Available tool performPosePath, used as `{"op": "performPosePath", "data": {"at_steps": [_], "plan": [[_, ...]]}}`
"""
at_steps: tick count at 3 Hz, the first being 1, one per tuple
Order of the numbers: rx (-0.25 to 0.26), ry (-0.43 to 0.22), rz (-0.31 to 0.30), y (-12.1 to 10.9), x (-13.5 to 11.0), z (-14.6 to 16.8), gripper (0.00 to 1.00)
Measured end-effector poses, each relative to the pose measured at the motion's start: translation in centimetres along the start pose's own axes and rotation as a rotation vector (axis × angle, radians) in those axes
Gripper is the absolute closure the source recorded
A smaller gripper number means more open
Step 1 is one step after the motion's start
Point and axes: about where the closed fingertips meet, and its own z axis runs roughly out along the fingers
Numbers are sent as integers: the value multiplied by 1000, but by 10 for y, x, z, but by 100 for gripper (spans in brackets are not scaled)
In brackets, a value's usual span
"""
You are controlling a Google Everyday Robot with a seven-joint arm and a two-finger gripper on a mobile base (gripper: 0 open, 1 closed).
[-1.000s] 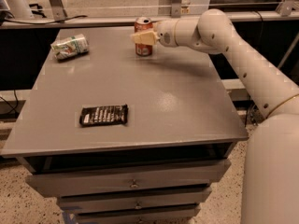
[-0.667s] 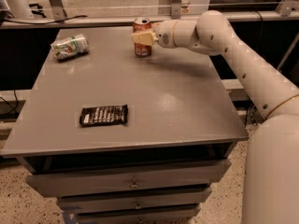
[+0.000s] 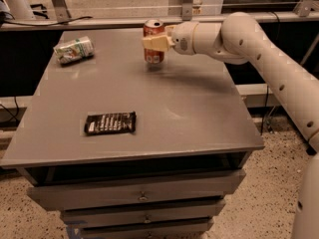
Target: Move coke can near rxbar chocolate
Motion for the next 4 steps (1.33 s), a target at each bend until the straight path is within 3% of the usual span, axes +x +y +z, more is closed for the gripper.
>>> {"op": "performPosePath", "data": {"at_steps": [2,4], "plan": [[-45,11,-30,89,13,-45,100],[-63,28,-37,144,30,-60,100]]}}
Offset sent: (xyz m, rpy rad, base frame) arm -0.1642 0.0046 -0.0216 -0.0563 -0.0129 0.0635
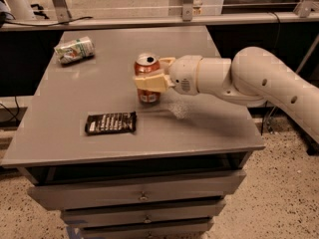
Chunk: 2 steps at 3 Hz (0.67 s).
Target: Move coke can near rxbar chocolate
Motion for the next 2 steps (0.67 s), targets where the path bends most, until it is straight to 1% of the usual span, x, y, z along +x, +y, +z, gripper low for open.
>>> {"op": "performPosePath", "data": {"at_steps": [1,2], "plan": [[-10,-9,6,19,0,-3,100],[-19,-7,13,34,6,-1,100]]}}
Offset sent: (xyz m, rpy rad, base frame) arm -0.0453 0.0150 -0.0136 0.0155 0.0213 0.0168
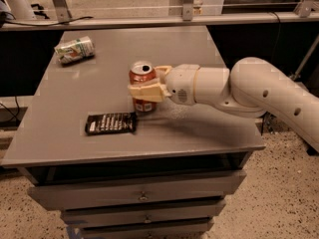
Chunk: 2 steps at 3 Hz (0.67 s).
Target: Move coke can near rxbar chocolate
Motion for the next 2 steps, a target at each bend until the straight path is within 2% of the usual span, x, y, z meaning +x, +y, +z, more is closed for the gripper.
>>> {"op": "performPosePath", "data": {"at_steps": [1,2], "plan": [[-7,10,18,8,9,5,82],[-9,14,23,10,11,7,59]]}}
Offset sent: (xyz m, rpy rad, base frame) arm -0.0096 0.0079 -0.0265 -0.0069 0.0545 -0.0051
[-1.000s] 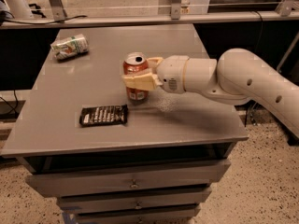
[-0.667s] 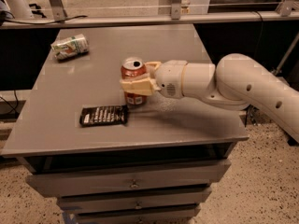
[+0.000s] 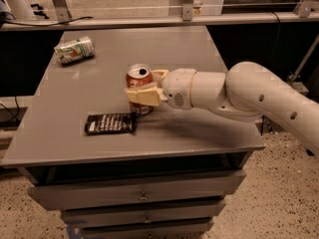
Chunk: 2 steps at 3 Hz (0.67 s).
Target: Move coke can near rxbar chocolate
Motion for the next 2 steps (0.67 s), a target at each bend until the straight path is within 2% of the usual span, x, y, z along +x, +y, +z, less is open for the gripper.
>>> {"op": "performPosePath", "data": {"at_steps": [2], "plan": [[0,0,0,0,-2,0,12]]}}
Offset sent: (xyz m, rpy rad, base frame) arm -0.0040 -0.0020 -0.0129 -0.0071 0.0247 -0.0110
